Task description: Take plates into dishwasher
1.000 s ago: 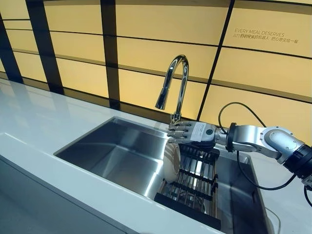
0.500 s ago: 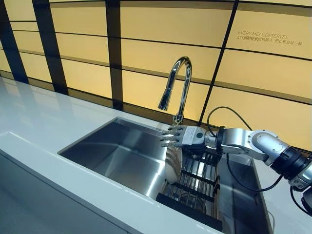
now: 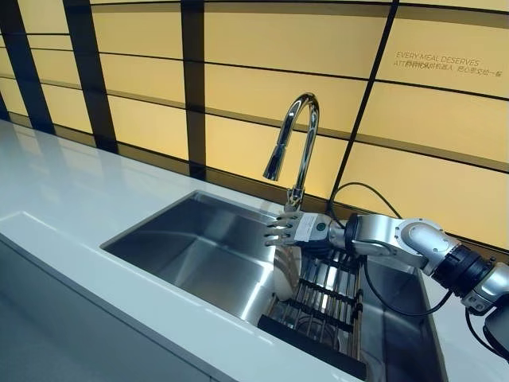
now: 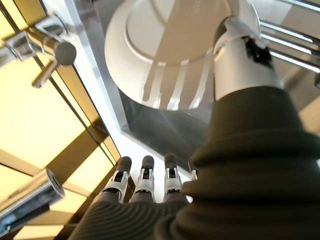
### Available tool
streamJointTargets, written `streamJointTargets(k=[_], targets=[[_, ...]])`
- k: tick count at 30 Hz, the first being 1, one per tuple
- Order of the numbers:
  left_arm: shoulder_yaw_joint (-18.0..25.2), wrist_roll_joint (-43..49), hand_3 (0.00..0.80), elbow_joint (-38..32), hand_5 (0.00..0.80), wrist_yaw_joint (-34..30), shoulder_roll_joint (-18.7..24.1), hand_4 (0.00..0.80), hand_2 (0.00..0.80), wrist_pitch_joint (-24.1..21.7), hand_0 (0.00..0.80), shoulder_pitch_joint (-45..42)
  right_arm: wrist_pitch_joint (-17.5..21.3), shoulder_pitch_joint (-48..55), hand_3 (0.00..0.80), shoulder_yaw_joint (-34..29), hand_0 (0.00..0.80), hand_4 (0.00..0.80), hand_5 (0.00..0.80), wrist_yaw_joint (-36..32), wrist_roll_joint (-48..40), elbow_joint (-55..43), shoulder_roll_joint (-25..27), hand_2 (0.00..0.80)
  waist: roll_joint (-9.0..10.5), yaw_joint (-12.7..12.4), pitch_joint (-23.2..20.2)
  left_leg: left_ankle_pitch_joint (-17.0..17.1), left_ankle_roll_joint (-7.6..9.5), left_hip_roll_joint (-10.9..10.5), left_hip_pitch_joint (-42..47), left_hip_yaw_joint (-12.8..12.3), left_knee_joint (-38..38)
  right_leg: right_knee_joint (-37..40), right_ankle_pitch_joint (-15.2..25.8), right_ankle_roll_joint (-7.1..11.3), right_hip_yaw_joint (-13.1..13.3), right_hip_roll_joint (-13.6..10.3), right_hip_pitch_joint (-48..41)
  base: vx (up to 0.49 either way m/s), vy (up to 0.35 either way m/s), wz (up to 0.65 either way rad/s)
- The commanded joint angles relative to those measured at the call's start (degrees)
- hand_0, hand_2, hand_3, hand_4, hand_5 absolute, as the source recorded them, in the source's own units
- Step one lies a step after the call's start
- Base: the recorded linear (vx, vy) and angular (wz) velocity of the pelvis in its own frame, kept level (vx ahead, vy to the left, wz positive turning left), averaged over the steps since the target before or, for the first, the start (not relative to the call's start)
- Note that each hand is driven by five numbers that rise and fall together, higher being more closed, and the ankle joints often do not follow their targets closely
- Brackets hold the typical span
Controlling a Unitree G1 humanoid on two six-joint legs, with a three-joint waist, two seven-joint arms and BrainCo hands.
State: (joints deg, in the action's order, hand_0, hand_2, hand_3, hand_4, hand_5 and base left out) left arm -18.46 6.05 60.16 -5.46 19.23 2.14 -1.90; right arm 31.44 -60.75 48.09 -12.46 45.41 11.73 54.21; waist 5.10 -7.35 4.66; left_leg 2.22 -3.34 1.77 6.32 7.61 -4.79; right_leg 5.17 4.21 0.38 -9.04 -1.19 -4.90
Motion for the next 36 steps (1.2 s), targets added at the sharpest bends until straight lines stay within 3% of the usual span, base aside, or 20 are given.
streamJointTargets(k=[1, 15, 30, 36], targets=[[-1.67, 3.44, 0.0, 1.47, 0.0, -0.57, 0.74, 0.0, 0.0, 0.51, 0.0, 1.15, -3.54, -4.18, 0.0, 1.87, 0.0, 0.0, 0.0, -2.14, -3.22, 1.69, 0.52, 0.0, 2.54, -1.56, 0.89, -1.83, 0.34, -0.5, -1.9, -5.07, -0.21, -0.17, -5.79, 3.08, -2.42, 0.69, -3.48, 0.0, 0.0, 0.0], [-1.61, 3.67, 0.0, 0.72, 0.0, -0.08, 1.73, 0.0, 0.0, 0.97, 0.0, 0.82, -3.25, -9.96, 0.0, 5.36, 0.0, 0.0, 0.0, -8.53, -6.33, 0.81, 0.65, 0.0, 4.33, -2.51, 1.13, -1.65, 0.17, -0.25, -2.19, -4.79, -0.21, -0.17, -5.79, 2.95, -2.72, 1.03, -3.41, 0.0, 0.0, 0.0], [-0.91, 4.19, 0.0, 1.9, 0.0, 0.07, 1.68, 0.0, 0.0, 0.59, 0.0, 0.37, -6.25, -11.67, 0.0, 3.97, 0.0, 0.0, 0.0, -3.21, -5.83, -2.04, -0.18, 0.0, 4.88, -3.23, 1.03, -1.74, 0.13, -0.18, -2.45, -4.38, -0.21, -0.17, -5.84, 3.09, -3.07, 1.18, -3.23, 0.001, -0.001, -0.01], [-1.0, 4.0, 0.0, 2.01, 0.0, 0.17, 1.81, 0.0, 0.0, 0.37, 0.0, 0.5, -6.47, -11.38, 0.0, 3.79, 0.0, 0.0, 0.0, -4.21, -6.49, -3.18, 0.12, 0.0, 4.93, -3.15, 1.1, -1.74, 0.18, -0.17, -2.62, -4.54, -0.21, -0.17, -5.72, 3.11, -3.05, 1.17, -3.0, 0.0, 0.0, 0.0]])
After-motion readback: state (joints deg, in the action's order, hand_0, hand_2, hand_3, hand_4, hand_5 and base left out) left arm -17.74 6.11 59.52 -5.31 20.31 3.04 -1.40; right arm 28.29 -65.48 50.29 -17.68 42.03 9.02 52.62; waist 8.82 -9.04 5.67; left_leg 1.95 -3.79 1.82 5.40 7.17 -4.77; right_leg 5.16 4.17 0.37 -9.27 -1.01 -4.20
